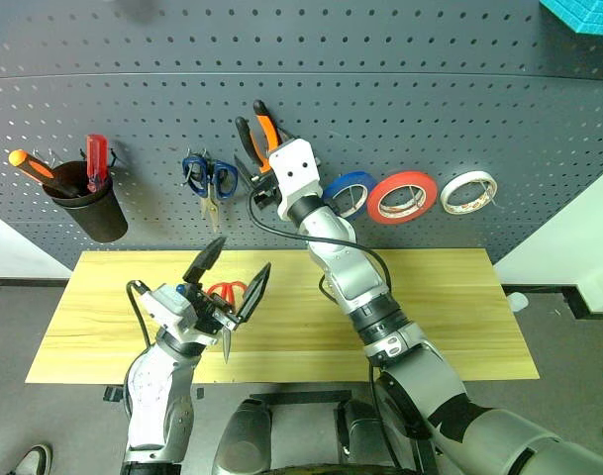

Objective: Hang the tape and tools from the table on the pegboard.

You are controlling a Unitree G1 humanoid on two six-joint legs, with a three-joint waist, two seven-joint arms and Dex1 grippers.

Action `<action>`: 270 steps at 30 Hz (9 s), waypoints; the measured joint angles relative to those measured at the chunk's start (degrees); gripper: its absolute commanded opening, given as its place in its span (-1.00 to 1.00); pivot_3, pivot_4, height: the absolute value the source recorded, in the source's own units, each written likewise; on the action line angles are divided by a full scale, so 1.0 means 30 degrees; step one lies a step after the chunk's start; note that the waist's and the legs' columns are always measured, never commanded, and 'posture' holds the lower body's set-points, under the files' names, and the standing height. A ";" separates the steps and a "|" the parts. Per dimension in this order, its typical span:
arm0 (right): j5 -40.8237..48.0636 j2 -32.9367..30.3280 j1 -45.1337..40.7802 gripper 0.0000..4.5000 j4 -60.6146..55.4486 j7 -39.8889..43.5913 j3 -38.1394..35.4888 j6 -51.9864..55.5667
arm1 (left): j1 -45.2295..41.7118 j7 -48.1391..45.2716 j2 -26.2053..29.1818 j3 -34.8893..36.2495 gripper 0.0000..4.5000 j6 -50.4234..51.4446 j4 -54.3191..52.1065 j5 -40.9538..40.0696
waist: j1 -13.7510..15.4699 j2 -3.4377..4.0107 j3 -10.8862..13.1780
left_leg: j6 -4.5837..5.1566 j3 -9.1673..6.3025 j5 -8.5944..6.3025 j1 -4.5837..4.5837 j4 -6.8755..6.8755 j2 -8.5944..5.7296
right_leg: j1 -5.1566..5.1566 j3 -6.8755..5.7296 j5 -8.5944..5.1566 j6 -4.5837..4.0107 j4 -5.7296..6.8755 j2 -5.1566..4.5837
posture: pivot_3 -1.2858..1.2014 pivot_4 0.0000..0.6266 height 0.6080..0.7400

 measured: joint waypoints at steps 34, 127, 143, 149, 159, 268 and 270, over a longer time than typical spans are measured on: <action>-0.0664 -0.1428 0.7564 0.97 -0.9251 0.1041 0.1087 0.4614 | -0.0216 -0.0306 -0.0097 -0.0189 1.00 -0.1208 0.2105 -0.0851 | -0.0042 0.0007 0.0006 | 0.0005 -0.0003 -0.0002 -0.0017 -0.0002 0.0000 | -0.0002 0.0002 -0.0014 -0.0010 -0.0042 0.0000 | 0.30 -0.58 0.81; 0.9092 -0.9465 1.2345 0.97 -1.9436 0.9326 -0.0325 1.0575 | -0.6023 1.4222 -0.0600 0.0144 1.00 2.7404 0.4226 0.4568 | 0.0985 -0.0094 -0.0083 | -0.0015 -0.0031 0.0008 0.0080 0.0028 -0.0016 | 0.0112 -0.0001 0.0019 0.0028 -0.0032 0.0003 | 0.26 -0.62 0.81; 0.9118 -0.9508 1.2695 0.97 -2.0176 0.8546 -0.0148 1.1189 | -0.7392 1.4404 -0.0973 0.0092 1.00 2.6465 0.6338 0.5584 | 0.0500 -0.0093 -0.0080 | -0.0013 -0.0030 0.0006 0.0213 0.0019 -0.0017 | 0.0252 0.0001 -0.0008 -0.0009 -0.0053 0.0003 | 0.25 -0.59 0.81; 0.9101 -0.9494 1.2689 0.97 -2.0176 0.8455 -0.0142 1.1189 | -0.7454 1.4431 -0.0664 -0.0452 1.00 2.6843 0.6221 0.6191 | 0.0452 -0.0093 -0.0080 | -0.0012 -0.0031 0.0006 0.0223 0.0016 -0.0017 | 0.0252 0.0001 -0.0009 -0.0009 -0.0051 0.0003 | 0.25 -0.58 0.81; 0.8945 -0.9506 1.2688 0.97 -2.0176 0.8264 -0.0129 1.1188 | -0.7384 1.4443 -0.0374 -0.0600 1.00 2.7517 0.5826 0.6689 | 0.0448 -0.0089 -0.0077 | -0.0012 -0.0032 0.0005 0.0225 0.0015 -0.0017 | 0.0252 0.0001 -0.0012 -0.0009 -0.0053 0.0003 | 0.24 -0.57 0.81; 1.0627 -1.1817 1.1753 1.00 -1.9649 1.1384 -0.1006 1.1713 | -0.0732 1.4438 0.3104 -0.2151 -0.53 -0.2346 0.5145 1.2767 | 0.0858 -0.0045 -0.0049 | -0.0012 -0.0010 0.0004 0.0222 -0.0259 -0.0027 | 0.0263 -0.0003 -0.0003 0.0078 -0.0337 -0.0056 | 0.27 -0.66 0.81; 1.0616 -1.1817 1.1753 1.00 -1.9597 1.1424 -0.1005 1.1633 | -0.0822 1.5044 0.3077 -0.1700 -0.53 -0.2680 0.5144 1.3159 | 0.0981 -0.0046 -0.0054 | -0.0012 -0.0010 0.0004 0.0228 -0.0258 -0.0027 | 0.0265 -0.0003 -0.0001 0.0078 -0.0331 -0.0056 | 0.27 -0.66 0.81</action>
